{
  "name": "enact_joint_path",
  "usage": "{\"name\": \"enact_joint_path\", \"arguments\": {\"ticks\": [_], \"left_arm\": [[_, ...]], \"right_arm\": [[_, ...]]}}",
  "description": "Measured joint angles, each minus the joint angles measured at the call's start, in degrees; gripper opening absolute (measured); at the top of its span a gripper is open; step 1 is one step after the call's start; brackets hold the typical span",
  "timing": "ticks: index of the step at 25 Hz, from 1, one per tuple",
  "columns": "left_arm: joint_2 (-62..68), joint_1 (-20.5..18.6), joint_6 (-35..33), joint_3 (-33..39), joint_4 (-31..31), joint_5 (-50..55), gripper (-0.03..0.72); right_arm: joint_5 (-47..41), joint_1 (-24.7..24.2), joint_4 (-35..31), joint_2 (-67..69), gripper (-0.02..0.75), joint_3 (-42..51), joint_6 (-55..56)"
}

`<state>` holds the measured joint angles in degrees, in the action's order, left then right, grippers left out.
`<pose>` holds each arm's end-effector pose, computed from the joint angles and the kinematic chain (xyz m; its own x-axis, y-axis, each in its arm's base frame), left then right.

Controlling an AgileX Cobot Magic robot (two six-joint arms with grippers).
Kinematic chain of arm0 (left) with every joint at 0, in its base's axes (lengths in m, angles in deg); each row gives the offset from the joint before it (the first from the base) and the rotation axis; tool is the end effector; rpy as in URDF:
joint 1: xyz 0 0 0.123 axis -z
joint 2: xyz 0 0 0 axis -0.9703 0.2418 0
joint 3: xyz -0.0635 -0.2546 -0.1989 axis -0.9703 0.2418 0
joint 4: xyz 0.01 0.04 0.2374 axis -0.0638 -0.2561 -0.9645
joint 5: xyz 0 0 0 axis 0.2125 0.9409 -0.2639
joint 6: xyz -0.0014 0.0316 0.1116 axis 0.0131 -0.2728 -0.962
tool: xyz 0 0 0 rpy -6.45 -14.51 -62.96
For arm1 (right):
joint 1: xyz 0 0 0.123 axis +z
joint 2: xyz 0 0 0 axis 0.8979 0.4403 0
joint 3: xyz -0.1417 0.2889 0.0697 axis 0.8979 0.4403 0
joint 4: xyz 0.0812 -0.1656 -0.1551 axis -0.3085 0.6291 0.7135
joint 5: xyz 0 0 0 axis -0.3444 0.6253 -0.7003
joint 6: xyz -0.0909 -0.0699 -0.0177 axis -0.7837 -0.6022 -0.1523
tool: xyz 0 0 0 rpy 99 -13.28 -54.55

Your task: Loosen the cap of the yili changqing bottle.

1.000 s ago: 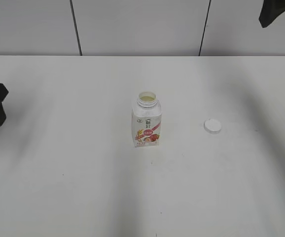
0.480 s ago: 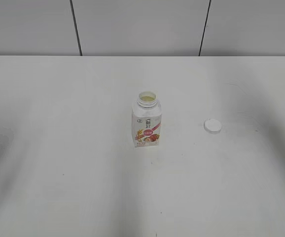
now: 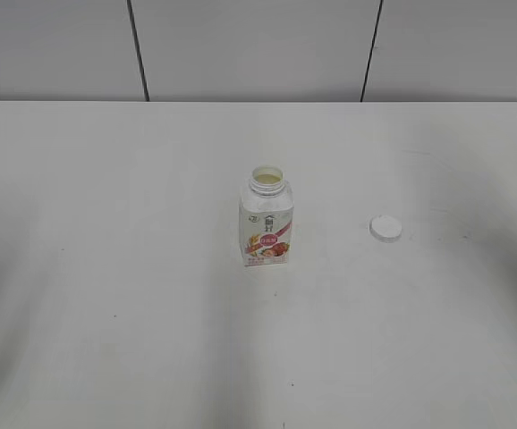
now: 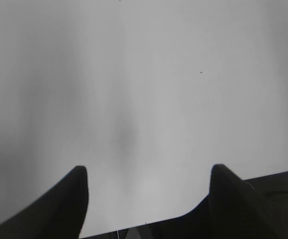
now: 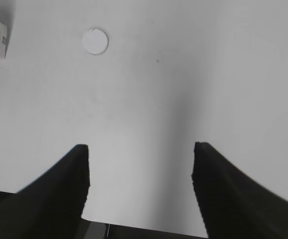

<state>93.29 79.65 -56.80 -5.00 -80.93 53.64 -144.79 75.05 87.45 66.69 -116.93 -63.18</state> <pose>0.1073 -0.0188 0.2599 -0.8848 0.0568 -0.4625 0.1113 0.9896 -0.0913 0.2197 0.0445 0.3841 -0.8650 -0.2533 -0.4331 -0.2689 0.9628 -0.0262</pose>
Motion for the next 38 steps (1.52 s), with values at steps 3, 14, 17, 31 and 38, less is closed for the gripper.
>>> {"name": "enact_joint_path", "arguments": {"ticks": [3, 14, 17, 31, 38], "left_arm": [[-4.53, 0.0, 0.0, 0.88, 0.47, -0.51, 0.467], [-9.22, 0.0, 0.0, 0.41, 1.44, 1.32, 0.46], [-9.22, 0.0, 0.0, -0.39, 1.44, 6.23, 0.46], [-22.37, 0.0, 0.54, 0.39, -0.67, 11.38, 0.46], [-34.26, 0.0, 2.6, 0.69, -2.2, 11.38, 0.433]], "right_arm": [[0.21, 0.0, -0.11, -2.91, 0.515, 2.99, 0.0], [1.16, 0.0, -0.27, -15.74, 0.515, 13.02, 0.99], [1.26, 0.0, -0.27, -19.28, 0.515, 15.07, 1.48], [3.61, 0.0, -0.32, -36.44, 0.515, 26.15, 2.13], [5.76, 0.0, -0.32, -42.36, 0.515, 33.73, 2.13]]}}
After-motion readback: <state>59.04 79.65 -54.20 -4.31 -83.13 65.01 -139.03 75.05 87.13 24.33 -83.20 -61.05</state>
